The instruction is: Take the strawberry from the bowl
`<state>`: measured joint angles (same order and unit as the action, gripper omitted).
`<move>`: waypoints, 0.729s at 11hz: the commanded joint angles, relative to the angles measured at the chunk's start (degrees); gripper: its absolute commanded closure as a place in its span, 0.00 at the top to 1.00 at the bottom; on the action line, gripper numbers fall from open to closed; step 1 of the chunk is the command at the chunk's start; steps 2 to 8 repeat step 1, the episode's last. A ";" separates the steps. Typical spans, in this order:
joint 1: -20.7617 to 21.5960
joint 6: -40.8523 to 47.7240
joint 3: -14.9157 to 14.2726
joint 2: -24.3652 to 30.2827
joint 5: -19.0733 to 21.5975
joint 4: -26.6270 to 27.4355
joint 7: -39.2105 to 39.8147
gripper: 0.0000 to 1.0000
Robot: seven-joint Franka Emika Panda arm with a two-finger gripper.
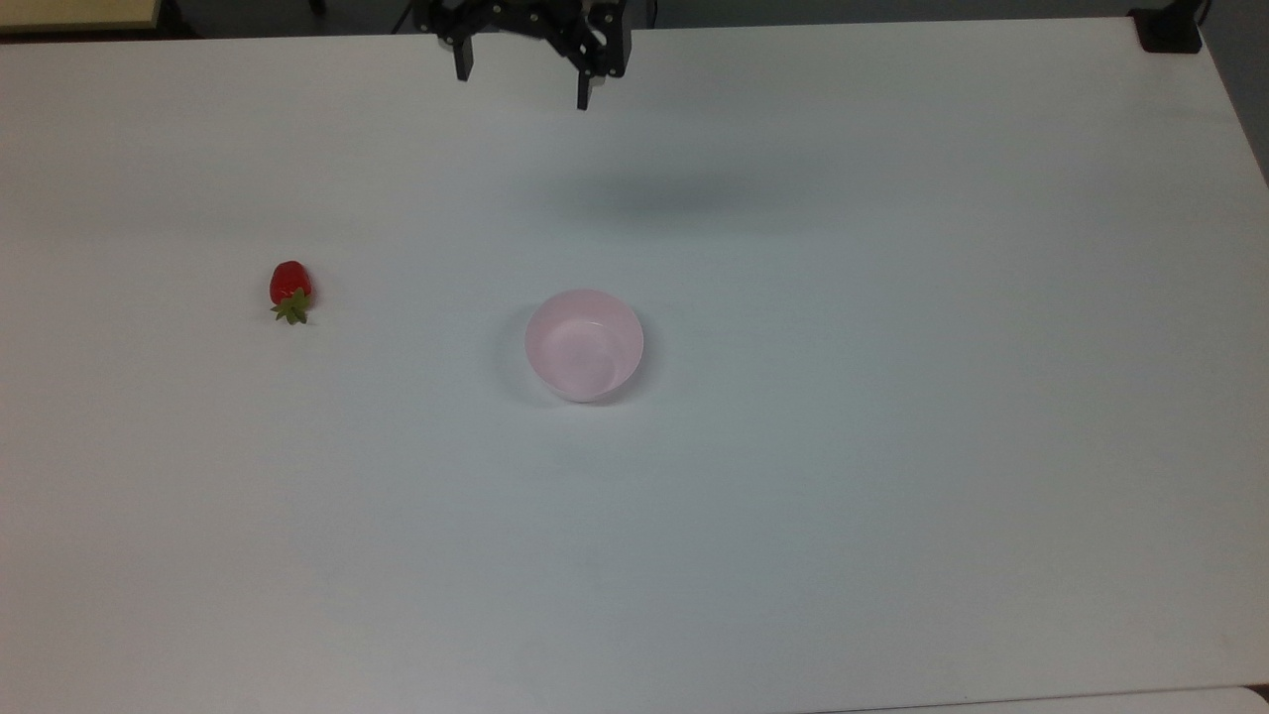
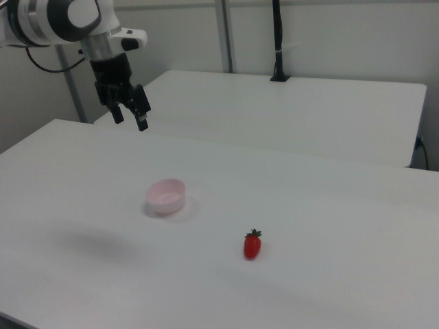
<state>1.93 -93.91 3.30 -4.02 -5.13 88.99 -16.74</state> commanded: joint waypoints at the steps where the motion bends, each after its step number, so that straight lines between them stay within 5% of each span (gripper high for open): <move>1: 0.54 0.48 -0.66 2.08 1.08 2.68 0.83 1.00; 8: 0.54 0.48 -0.66 2.08 1.08 2.68 0.83 1.00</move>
